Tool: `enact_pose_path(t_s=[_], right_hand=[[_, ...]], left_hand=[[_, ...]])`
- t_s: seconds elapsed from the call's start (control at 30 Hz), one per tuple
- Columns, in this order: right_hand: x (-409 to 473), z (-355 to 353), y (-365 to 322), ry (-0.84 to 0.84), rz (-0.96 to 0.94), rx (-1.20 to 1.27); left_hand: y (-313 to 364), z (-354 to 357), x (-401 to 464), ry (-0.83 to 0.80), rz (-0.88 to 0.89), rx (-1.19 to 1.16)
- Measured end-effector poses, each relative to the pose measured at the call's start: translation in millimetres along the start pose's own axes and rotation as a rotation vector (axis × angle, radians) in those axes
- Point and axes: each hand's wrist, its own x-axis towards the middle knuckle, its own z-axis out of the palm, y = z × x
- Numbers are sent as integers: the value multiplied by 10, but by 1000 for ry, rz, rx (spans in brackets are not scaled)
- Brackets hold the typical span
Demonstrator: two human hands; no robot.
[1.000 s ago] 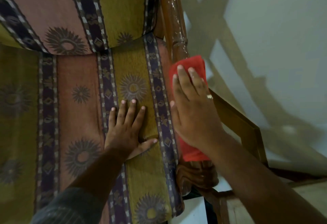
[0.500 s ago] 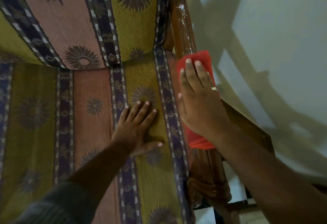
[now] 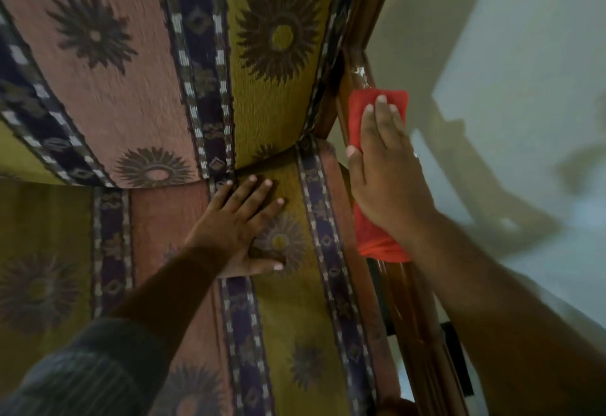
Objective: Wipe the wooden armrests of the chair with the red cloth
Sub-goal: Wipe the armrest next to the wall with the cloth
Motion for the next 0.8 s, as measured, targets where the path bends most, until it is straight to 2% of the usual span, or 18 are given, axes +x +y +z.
enact_pose_path(t_s=[0.2, 0.37, 0.4, 0.53, 0.6, 0.7, 0.8], right_hand=[[796, -38, -27, -13, -21, 40], [701, -44, -103, 72, 294, 249], [623, -38, -115, 65, 287, 219], [526, -6, -90, 49, -63, -74], [631, -32, -53, 14, -143, -104], [835, -79, -22, -24, -118, -18], [921, -35, -65, 26, -8, 47]], left_hand=[[-24, 52, 3, 28, 16, -31], [-21, -9, -10, 6, 8, -36], [-15, -6, -17, 2, 7, -38], [-16, 33, 1, 20, 8, -50], [-14, 56, -9, 29, 9, -43], [0, 57, -29, 21, 6, -35], [-2, 43, -33, 20, 2, -31]])
